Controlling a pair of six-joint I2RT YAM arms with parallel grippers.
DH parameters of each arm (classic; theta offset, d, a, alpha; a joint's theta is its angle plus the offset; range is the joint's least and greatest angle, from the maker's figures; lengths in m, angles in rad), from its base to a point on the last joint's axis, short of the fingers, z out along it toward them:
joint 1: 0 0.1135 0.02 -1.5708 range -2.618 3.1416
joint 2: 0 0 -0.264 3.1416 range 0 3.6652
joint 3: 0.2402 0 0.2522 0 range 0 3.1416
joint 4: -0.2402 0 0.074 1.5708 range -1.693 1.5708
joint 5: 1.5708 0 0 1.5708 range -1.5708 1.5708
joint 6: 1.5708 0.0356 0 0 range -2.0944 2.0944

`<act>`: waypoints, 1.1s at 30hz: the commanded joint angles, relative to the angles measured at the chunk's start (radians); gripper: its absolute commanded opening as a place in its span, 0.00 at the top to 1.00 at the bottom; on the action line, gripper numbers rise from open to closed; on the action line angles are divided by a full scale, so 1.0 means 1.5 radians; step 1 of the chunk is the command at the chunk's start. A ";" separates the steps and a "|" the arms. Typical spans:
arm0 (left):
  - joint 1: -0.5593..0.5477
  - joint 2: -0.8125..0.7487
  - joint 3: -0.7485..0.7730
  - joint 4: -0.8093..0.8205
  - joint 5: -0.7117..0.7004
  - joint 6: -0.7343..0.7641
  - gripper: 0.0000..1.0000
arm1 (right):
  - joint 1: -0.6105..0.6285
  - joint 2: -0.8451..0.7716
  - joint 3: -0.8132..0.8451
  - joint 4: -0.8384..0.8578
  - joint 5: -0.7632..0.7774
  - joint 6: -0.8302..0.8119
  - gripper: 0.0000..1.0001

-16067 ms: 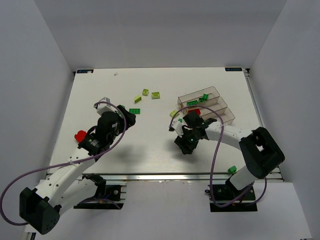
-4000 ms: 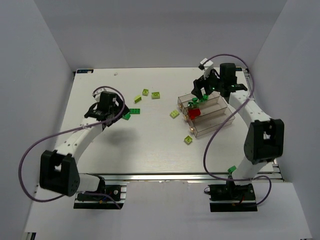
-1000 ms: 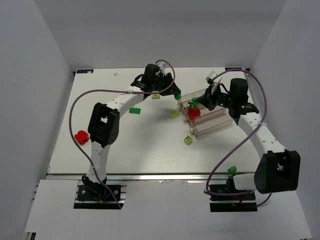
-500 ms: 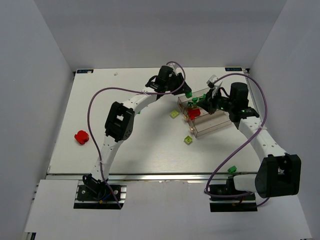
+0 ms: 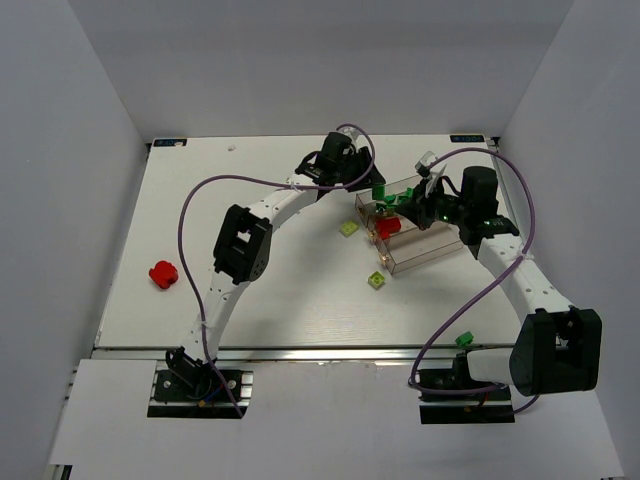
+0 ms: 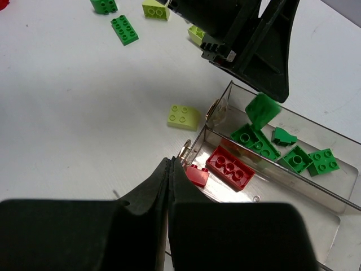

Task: Sort the legos into containers by color

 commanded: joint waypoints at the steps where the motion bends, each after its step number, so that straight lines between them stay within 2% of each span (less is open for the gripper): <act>1: -0.004 -0.020 0.022 -0.011 -0.006 0.015 0.38 | -0.004 -0.009 0.001 0.023 -0.013 0.000 1.00; 2: -0.004 -0.022 0.022 -0.015 -0.008 0.018 0.32 | -0.005 -0.008 0.003 0.022 -0.013 -0.001 1.00; 3: -0.004 -0.025 0.021 -0.017 -0.008 0.019 0.30 | -0.004 -0.008 0.003 0.021 -0.013 -0.003 1.00; 7: -0.004 -0.040 0.014 -0.020 -0.012 0.024 0.28 | -0.005 -0.002 0.008 0.015 -0.016 -0.008 1.00; 10: -0.004 -0.067 0.006 -0.030 -0.033 0.036 0.29 | -0.005 0.003 0.017 0.008 -0.020 -0.014 0.95; 13: 0.000 -0.105 -0.009 -0.057 -0.098 0.073 0.30 | -0.004 0.019 0.032 -0.003 -0.036 -0.021 0.80; 14: 0.003 -0.143 -0.022 -0.082 -0.124 0.097 0.30 | -0.002 0.034 0.038 -0.008 -0.046 -0.023 0.71; 16: 0.009 -0.192 -0.103 -0.095 -0.190 0.114 0.30 | 0.009 0.055 0.072 -0.058 -0.068 -0.044 0.63; 17: 0.018 -0.253 -0.144 -0.092 -0.222 0.120 0.31 | 0.029 0.082 0.087 -0.079 -0.068 -0.074 0.56; 19: 0.033 -0.323 -0.234 -0.069 -0.263 0.119 0.33 | 0.054 0.111 0.133 -0.154 -0.059 -0.112 0.50; 20: 0.054 -0.393 -0.329 -0.060 -0.271 0.110 0.34 | 0.085 0.141 0.148 -0.178 -0.053 -0.157 0.43; 21: 0.065 -0.429 -0.375 -0.050 -0.276 0.103 0.37 | 0.103 0.156 0.166 -0.203 -0.029 -0.177 0.40; 22: 0.078 -0.465 -0.419 -0.036 -0.280 0.096 0.39 | 0.120 0.171 0.196 -0.238 -0.017 -0.191 0.34; 23: 0.108 -0.500 -0.499 -0.033 -0.285 0.082 0.40 | 0.149 0.203 0.213 -0.252 0.005 -0.207 0.17; 24: 0.122 -0.563 -0.534 -0.034 -0.289 0.076 0.42 | 0.164 0.219 0.228 -0.263 0.015 -0.210 0.11; 27: 0.173 -0.678 -0.641 -0.059 -0.306 0.067 0.42 | 0.208 0.289 0.298 -0.288 0.047 -0.202 0.11; 32: 0.209 -0.813 -0.729 -0.140 -0.397 0.073 0.11 | 0.275 0.427 0.452 -0.294 0.152 -0.166 0.10; 33: 0.211 -0.829 -0.747 -0.151 -0.406 0.073 0.09 | 0.287 0.446 0.472 -0.285 0.171 -0.153 0.10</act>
